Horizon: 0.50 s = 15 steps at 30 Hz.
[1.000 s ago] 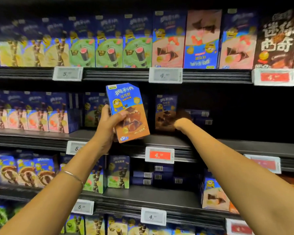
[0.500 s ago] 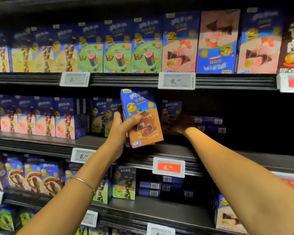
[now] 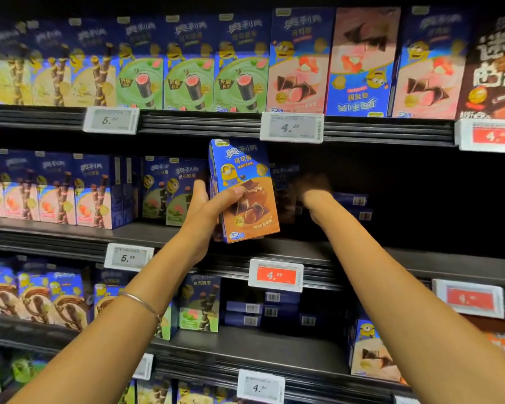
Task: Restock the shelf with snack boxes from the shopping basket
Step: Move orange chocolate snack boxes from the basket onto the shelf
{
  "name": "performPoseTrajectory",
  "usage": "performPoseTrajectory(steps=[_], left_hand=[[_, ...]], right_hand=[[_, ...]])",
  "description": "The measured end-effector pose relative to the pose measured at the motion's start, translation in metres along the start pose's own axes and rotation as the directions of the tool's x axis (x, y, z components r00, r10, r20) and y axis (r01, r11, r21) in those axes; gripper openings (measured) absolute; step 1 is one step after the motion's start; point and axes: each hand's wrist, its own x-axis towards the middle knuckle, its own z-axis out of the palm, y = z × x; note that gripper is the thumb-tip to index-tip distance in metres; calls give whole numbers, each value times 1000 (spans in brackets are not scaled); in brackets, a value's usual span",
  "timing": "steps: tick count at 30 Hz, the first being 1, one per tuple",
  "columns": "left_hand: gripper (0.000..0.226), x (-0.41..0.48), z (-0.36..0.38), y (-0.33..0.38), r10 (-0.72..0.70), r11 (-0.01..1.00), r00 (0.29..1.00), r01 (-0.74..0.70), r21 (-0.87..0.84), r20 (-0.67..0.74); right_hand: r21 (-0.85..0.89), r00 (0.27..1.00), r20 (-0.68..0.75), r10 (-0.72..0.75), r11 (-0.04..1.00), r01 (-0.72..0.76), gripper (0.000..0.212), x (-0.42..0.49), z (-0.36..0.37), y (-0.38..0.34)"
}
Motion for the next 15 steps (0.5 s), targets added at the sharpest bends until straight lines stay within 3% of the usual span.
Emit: performPoseTrajectory(steps=[1, 3, 6, 10, 14, 15], left_hand=[[74, -1, 2, -1, 3, 1000, 1000, -3, -5, 4], [73, -2, 8, -1, 5, 1000, 1000, -5, -17, 9], [76, -2, 17, -2, 1, 999, 1000, -1, -35, -5], [82, -3, 29, -4, -26, 1000, 1000, 26, -16, -13], [128, -3, 43, -1, -64, 987, 995, 74, 144, -72], [126, -3, 45, -1, -74, 985, 993, 88, 150, -95]], right_hand=[[178, 1000, 27, -15, 984, 10, 42, -17, -5, -8], [390, 979, 195, -61, 921, -20, 57, -58, -18, -17], [336, 876, 442, -192, 941, 36, 59, -100, -31, -20], [294, 910, 360, -205, 951, 98, 41, -112, -39, -16], [331, 901, 398, -173, 943, 35, 33, -113, -54, -11], [328, 904, 395, -164, 944, 28, 34, -113, -57, -11]])
